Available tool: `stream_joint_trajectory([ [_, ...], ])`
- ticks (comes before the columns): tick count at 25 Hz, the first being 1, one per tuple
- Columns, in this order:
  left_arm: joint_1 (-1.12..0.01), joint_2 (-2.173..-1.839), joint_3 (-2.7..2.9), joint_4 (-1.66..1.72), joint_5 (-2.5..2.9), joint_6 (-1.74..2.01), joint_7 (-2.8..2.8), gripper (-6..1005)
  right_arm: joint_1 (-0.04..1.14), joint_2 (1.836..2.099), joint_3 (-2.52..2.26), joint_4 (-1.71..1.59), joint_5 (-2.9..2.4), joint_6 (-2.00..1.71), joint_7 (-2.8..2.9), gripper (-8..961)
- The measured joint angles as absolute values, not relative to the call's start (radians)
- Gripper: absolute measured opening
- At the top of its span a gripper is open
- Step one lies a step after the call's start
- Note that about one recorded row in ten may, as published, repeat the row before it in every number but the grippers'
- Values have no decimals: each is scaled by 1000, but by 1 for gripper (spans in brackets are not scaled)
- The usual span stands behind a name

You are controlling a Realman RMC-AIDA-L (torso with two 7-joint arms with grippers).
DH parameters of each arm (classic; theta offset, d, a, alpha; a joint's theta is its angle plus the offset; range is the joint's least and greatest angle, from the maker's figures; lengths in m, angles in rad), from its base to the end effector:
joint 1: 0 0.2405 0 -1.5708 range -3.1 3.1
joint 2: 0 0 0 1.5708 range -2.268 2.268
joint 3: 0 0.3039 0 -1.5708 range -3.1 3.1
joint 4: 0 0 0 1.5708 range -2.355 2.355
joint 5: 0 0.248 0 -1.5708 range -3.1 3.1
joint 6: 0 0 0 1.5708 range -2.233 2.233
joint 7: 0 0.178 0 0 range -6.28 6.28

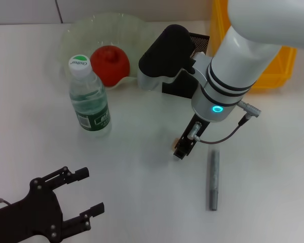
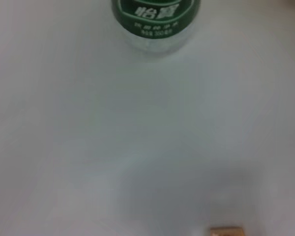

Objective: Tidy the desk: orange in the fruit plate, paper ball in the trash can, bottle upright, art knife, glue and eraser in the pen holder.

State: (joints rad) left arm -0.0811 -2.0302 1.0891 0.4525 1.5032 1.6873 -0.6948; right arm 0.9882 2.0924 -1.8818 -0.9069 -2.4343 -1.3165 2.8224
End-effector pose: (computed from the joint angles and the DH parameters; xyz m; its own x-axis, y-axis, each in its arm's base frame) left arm -0.3884 0.2115 -0.0770 0.7721 0.0851 0.6298 0.3292 -0.9012 -0.2818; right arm 0.1479 0.4215 -0.1844 0.7200 -0.5243 0.4547 -0.3941 -0.8482 -0.3538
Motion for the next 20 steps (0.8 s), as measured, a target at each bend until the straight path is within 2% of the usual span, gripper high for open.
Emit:
stream_joint_trajectory([
  [7,-83,-2031,1089,453,1503,1684,-695,736,988,2092,-1884,-901,-2435,-1314,2818,404],
  [13,-84,-2035,1086,453,1503,1691,-689,735,976,2092,-1878,-931,-2441,-1320,2816,267],
  [20,-80,-2039,1088,453,1503,1702,-685,736,951,2084,-1792,-1010,-2450,-1372,2816,252],
])
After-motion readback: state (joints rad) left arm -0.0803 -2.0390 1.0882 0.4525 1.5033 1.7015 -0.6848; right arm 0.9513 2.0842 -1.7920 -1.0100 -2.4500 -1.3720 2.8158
